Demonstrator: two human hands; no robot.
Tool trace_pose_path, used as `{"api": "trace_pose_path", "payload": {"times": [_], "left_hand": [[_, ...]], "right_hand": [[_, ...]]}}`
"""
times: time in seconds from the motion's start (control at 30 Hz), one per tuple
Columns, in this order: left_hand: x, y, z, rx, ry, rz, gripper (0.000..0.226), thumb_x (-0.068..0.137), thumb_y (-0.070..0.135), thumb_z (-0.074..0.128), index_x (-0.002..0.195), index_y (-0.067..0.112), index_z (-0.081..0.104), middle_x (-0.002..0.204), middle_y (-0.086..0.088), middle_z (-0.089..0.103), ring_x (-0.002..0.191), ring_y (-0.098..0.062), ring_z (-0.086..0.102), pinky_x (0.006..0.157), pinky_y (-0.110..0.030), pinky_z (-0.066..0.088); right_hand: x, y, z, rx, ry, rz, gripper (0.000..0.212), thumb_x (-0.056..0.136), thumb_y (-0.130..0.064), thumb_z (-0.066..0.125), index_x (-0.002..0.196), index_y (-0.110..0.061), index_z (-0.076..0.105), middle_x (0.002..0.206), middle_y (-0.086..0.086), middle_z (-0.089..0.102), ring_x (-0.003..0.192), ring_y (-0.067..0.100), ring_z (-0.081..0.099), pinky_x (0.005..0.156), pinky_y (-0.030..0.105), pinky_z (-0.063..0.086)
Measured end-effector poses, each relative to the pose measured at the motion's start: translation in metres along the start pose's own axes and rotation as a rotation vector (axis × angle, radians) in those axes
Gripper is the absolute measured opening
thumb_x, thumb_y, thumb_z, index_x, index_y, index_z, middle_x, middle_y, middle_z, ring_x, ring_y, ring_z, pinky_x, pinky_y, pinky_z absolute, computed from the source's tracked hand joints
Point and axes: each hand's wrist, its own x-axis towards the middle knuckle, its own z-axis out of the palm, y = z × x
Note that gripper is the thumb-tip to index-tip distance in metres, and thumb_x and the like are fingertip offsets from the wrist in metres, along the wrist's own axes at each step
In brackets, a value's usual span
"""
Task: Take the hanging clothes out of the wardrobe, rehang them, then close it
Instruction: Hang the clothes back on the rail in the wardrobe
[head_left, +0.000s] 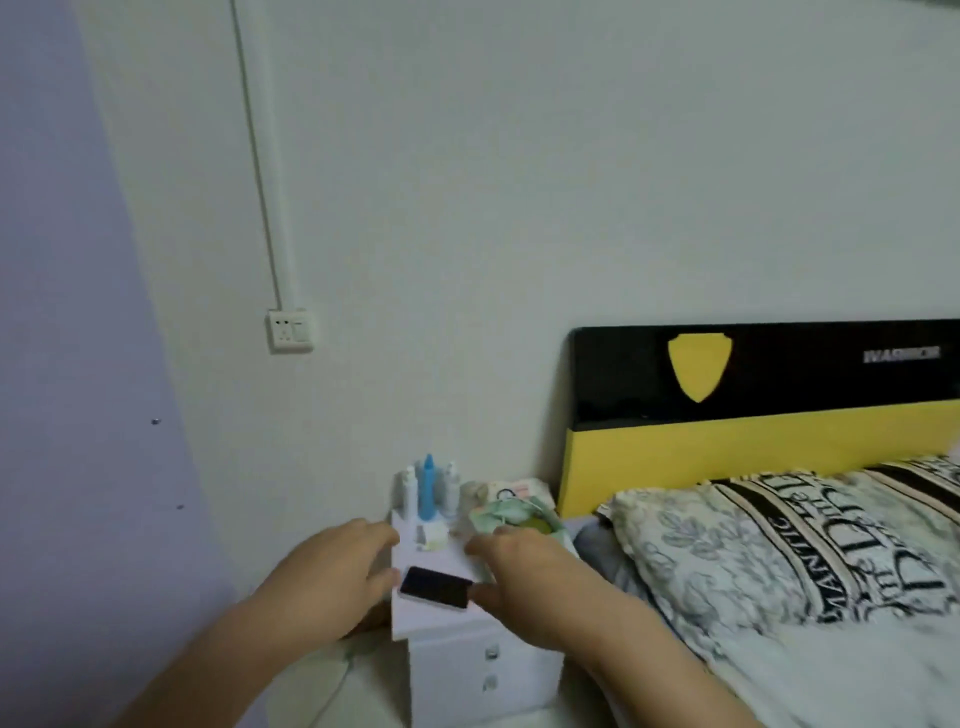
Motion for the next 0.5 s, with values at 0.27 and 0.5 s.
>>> {"api": "trace_pose_path", "payload": {"times": [0.27, 0.5], "left_hand": [[0.046, 0.157, 0.032, -0.044, -0.06, 0.28, 0.043, 0.094, 0.04, 0.045, 0.136, 0.03, 0.039, 0.139, 0.009, 0.045, 0.124, -0.01, 0.045, 0.099, -0.022, 0.036], [0.096, 0.269, 0.054, -0.013, -0.161, 0.578, 0.037, 0.095, 0.04, 0.044, 0.131, 0.03, 0.043, 0.134, 0.01, 0.047, 0.119, -0.009, 0.047, 0.097, -0.023, 0.038]], "right_hand": [[-0.105, 0.126, -0.017, 0.019, 0.042, 0.286, 0.028, 0.09, -0.025, 0.051, 0.112, -0.009, 0.054, 0.117, 0.015, 0.056, 0.109, 0.033, 0.052, 0.088, 0.041, 0.046], [-0.176, 0.205, -0.026, 0.011, 0.063, 0.574, 0.036, 0.095, -0.027, 0.047, 0.128, -0.01, 0.048, 0.126, 0.016, 0.054, 0.116, 0.034, 0.049, 0.095, 0.041, 0.043]]}}
